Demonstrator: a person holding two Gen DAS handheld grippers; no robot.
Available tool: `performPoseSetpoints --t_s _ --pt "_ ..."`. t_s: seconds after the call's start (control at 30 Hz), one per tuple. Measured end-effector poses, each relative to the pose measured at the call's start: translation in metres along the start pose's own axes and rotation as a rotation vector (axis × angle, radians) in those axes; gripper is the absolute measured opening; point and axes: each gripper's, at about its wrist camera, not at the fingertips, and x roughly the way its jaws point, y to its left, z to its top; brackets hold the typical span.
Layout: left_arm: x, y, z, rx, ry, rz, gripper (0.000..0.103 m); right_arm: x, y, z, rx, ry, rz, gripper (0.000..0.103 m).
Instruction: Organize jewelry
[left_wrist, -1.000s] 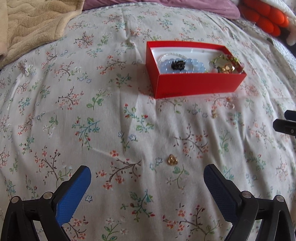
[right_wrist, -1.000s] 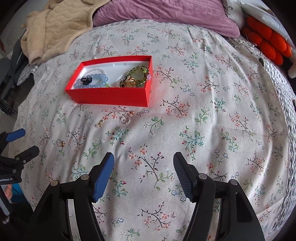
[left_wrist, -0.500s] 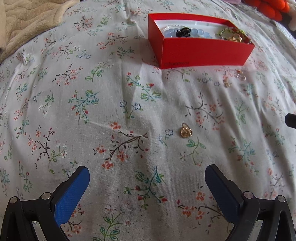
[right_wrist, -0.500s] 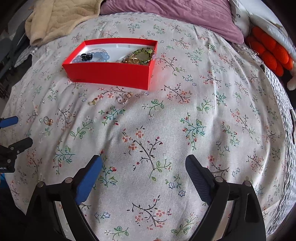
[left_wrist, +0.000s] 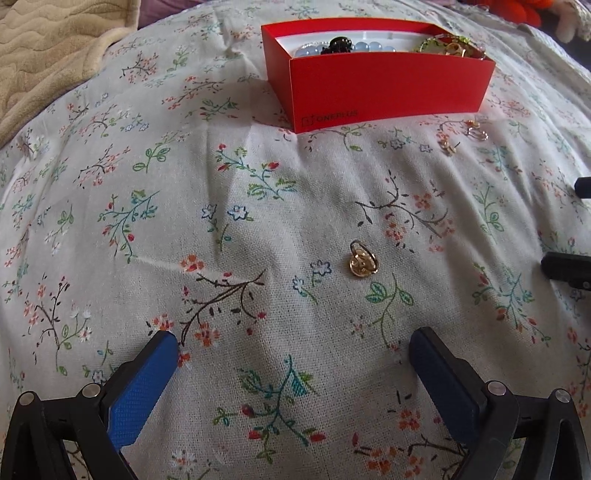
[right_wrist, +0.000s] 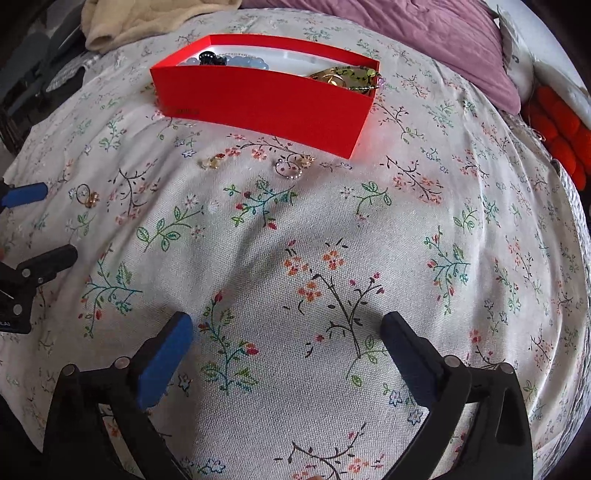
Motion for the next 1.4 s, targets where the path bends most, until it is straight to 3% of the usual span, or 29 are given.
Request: performPoseSetpoints --t_s 0.17,0.3,0.4,0.73,0.8,0.93,1.0,1.1,1.17,1.4 --pt "0.003 0.003 -0.004 0.002 -0.047 -0.017 0.103 0.005 -0.009 -0.004 0.028 -0.02 0.044 0.103" --pt "0.005 0.004 0.0 0.025 -0.035 -0.037 0.103 0.006 -0.008 -0.007 0.018 -0.065 0.029 0.103" --pt "0.005 0.003 0.004 0.037 -0.033 -0.044 0.103 0.005 -0.012 -0.001 0.019 -0.05 0.045 0.103" --pt "0.001 0.0 0.013 0.093 -0.079 -0.162 0.076 0.002 -0.03 0.017 0.062 -0.107 0.065 0.102" --pt "0.0 0.001 0.013 0.098 -0.088 -0.171 0.068 0.002 -0.03 0.021 0.061 -0.116 0.069 0.097" --pt "-0.002 0.004 0.016 0.111 -0.091 -0.214 0.041 0.005 -0.026 0.031 0.054 -0.118 0.066 0.085" --pt "0.0 0.002 0.018 0.123 -0.089 -0.217 0.04 0.006 -0.024 0.037 0.054 -0.123 0.073 0.075" --pt "0.002 -0.004 0.02 0.144 -0.083 -0.234 0.025 0.007 -0.021 0.044 0.057 -0.127 0.082 0.061" --pt "0.002 -0.009 0.02 0.163 -0.082 -0.234 0.016 0.009 -0.021 0.047 0.06 -0.126 0.088 0.057" --pt "0.002 -0.014 0.022 0.173 -0.072 -0.227 0.01 0.015 -0.022 0.057 0.088 -0.128 0.096 0.044"
